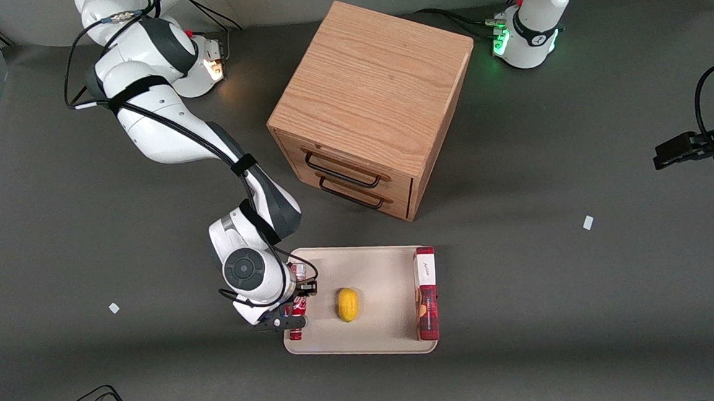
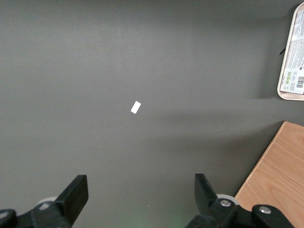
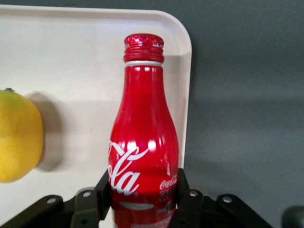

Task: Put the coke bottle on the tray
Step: 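Lower the bottle onto the tray and open the right gripper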

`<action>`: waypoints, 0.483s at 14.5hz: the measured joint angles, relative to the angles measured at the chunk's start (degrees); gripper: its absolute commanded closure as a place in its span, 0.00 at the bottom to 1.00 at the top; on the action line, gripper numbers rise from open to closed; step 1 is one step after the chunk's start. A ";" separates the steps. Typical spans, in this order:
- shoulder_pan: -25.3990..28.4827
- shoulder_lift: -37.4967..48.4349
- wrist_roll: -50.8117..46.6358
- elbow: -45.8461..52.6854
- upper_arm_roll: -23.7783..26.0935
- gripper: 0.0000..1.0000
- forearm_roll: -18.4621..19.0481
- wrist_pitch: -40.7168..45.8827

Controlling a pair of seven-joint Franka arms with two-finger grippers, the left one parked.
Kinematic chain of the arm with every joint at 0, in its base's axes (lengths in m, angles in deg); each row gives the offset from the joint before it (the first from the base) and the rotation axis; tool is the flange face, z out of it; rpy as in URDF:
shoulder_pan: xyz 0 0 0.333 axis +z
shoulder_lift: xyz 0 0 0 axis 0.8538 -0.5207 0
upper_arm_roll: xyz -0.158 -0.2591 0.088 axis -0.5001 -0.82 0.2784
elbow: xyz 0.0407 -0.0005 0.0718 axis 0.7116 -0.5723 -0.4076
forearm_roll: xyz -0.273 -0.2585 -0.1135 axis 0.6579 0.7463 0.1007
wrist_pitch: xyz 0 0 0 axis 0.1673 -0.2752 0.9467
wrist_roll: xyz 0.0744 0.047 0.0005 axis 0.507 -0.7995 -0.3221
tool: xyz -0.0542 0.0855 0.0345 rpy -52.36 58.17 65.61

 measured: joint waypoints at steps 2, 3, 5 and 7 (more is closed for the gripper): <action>0.00 -0.29 -0.01 0.00 -0.03 0.31 0.00 -0.48; 0.00 -0.42 -0.02 0.01 -0.06 0.00 0.00 -0.79; -0.01 -0.66 -0.13 0.03 -0.21 0.00 0.00 -1.24; -0.02 -0.66 -0.31 0.13 -0.52 0.00 0.00 -1.26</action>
